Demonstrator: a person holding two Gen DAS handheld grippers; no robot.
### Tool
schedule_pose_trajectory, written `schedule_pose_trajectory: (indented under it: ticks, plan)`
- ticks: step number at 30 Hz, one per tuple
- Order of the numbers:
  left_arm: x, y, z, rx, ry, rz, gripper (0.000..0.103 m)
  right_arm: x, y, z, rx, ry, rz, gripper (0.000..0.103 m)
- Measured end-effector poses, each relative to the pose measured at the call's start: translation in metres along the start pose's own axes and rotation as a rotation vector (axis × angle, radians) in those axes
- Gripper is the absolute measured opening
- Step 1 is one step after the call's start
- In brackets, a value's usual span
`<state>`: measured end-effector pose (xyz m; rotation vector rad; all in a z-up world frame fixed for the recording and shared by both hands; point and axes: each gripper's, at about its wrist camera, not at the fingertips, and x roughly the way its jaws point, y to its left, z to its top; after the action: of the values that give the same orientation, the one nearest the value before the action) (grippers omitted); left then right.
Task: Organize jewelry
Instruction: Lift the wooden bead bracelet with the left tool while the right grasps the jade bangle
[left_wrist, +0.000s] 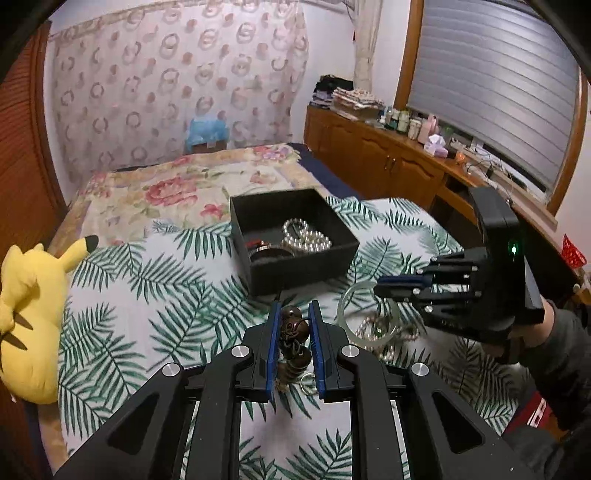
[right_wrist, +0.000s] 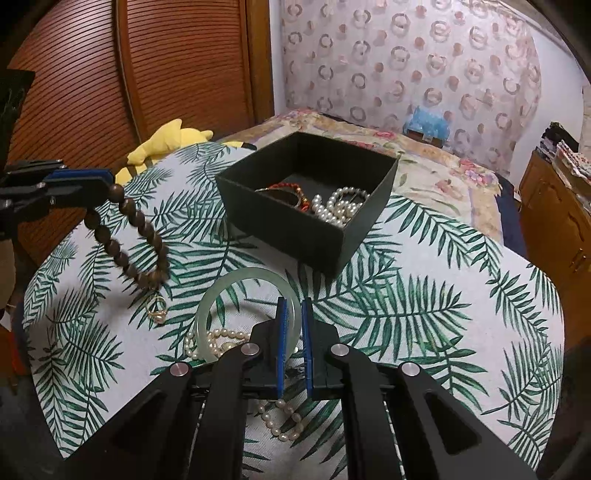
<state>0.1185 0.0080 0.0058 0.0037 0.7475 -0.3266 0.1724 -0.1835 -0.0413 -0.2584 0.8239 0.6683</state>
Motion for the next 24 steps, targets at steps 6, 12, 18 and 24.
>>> schedule_pose_trajectory:
  ticks: [6,12,18,24]
  plan:
    - [0.0,0.001,0.016,0.017,-0.027,-0.004,0.014,-0.007,-0.003,0.005,0.012,-0.022,-0.002,0.009]
    - [0.0,0.001,0.031,0.033,-0.043,-0.005,0.014,-0.015,-0.006,0.013,0.015,-0.044,-0.001,0.009]
    - [0.003,-0.001,0.048,0.056,-0.07,0.005,0.014,-0.023,-0.014,0.027,0.017,-0.078,-0.003,0.009]
    - [0.005,-0.003,0.065,0.075,-0.096,0.014,0.014,-0.026,-0.021,0.044,0.01,-0.102,-0.01,0.009]
